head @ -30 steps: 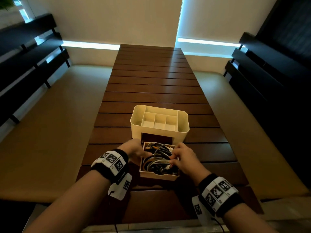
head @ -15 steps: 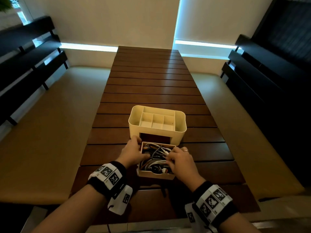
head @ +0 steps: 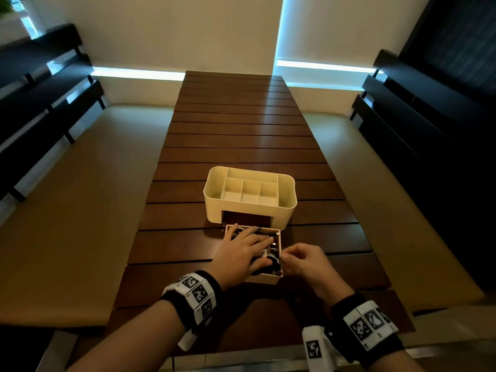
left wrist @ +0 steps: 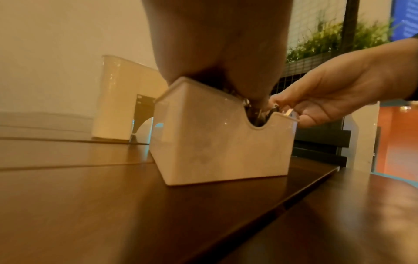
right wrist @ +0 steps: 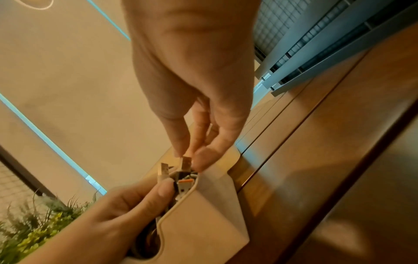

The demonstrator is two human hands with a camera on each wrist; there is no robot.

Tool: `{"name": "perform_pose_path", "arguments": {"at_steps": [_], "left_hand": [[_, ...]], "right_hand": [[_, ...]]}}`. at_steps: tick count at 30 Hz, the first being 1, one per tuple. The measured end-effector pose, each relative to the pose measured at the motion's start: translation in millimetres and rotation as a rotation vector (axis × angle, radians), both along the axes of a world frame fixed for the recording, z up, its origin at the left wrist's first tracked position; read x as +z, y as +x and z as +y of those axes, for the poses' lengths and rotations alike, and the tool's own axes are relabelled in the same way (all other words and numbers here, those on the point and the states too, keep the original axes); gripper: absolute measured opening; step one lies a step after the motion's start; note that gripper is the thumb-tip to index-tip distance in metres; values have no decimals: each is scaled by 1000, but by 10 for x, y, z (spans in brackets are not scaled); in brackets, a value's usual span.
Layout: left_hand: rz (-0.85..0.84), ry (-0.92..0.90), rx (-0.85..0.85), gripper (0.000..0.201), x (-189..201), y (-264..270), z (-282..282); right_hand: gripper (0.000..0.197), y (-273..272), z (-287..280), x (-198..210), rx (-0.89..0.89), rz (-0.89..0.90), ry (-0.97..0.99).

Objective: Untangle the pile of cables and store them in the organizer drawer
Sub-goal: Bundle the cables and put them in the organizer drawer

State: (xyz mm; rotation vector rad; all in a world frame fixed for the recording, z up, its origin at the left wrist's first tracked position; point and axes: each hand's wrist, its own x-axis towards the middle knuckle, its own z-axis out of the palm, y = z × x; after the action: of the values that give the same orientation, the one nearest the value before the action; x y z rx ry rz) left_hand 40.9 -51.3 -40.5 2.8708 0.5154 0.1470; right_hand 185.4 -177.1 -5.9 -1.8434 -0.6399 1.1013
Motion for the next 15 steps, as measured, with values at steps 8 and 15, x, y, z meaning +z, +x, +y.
{"name": "perform_pose_path", "arguments": {"at_steps": [8,15], "left_hand": [[-118,71,37,45,-135,21,-43],[-60,-4,66,58,-140,28,-51]], "right_hand": [[14,-43,116,-61,10,-234,3],[32,-34,309,-191,-66,-48,-66]]}}
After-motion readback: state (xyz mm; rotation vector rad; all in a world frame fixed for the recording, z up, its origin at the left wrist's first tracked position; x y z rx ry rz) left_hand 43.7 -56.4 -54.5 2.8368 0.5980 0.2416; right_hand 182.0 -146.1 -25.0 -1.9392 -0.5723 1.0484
